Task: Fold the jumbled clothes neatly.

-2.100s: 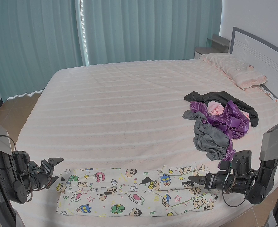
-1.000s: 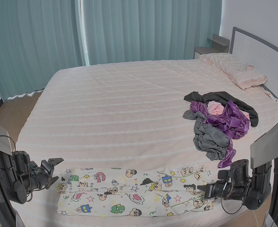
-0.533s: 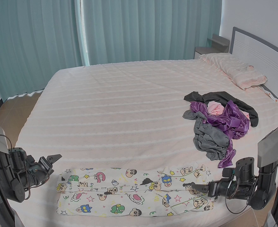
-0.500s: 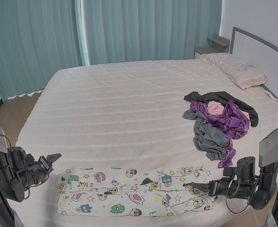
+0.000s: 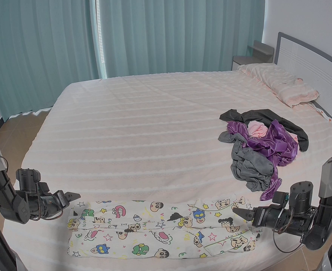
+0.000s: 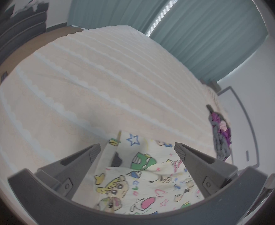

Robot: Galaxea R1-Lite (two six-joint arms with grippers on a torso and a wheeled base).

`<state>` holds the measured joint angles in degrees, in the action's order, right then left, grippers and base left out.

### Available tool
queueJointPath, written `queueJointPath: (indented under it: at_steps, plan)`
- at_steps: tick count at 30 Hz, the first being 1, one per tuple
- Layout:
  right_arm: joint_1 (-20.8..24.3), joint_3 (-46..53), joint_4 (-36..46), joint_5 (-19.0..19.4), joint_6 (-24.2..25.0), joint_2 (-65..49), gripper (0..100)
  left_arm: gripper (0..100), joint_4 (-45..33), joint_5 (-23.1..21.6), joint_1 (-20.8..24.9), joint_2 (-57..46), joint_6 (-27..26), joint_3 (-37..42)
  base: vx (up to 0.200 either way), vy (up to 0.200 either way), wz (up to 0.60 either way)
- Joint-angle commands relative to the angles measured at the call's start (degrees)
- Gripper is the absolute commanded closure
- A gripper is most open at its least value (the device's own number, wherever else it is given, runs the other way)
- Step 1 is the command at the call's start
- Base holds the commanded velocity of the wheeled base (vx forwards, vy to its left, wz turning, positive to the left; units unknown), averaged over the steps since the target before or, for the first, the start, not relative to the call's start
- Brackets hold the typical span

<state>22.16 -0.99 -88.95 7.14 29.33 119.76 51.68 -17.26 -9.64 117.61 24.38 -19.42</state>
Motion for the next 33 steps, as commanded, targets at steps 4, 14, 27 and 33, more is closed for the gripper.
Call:
queueJointPath:
  at_steps: [4, 14, 27, 33]
  plan:
    - [0.86, 0.99, -0.17, -0.29, 0.38, -0.05, 0, 0, -0.17, 0.65, 2.61, 3.67, -3.02, 0.26, 0.000, 0.000, 0.00]
    - [1.30, 0.99, -0.43, -0.46, 0.11, 2.67, 0, 0, 0.09, 1.00, 3.93, 6.31, -5.05, 1.05, 0.000, 0.000, 0.00]
    - [1.30, 0.99, -0.43, -0.46, 0.11, 2.41, 0, 100, -0.17, 1.44, 4.63, 5.87, -5.05, 2.02, 0.000, 0.000, 0.00]
    - [1.30, 0.99, -0.43, -0.46, 0.11, 2.50, 0, 100, -0.08, 1.44, 4.55, 5.08, -4.96, 2.02, 0.000, 0.000, 0.00]
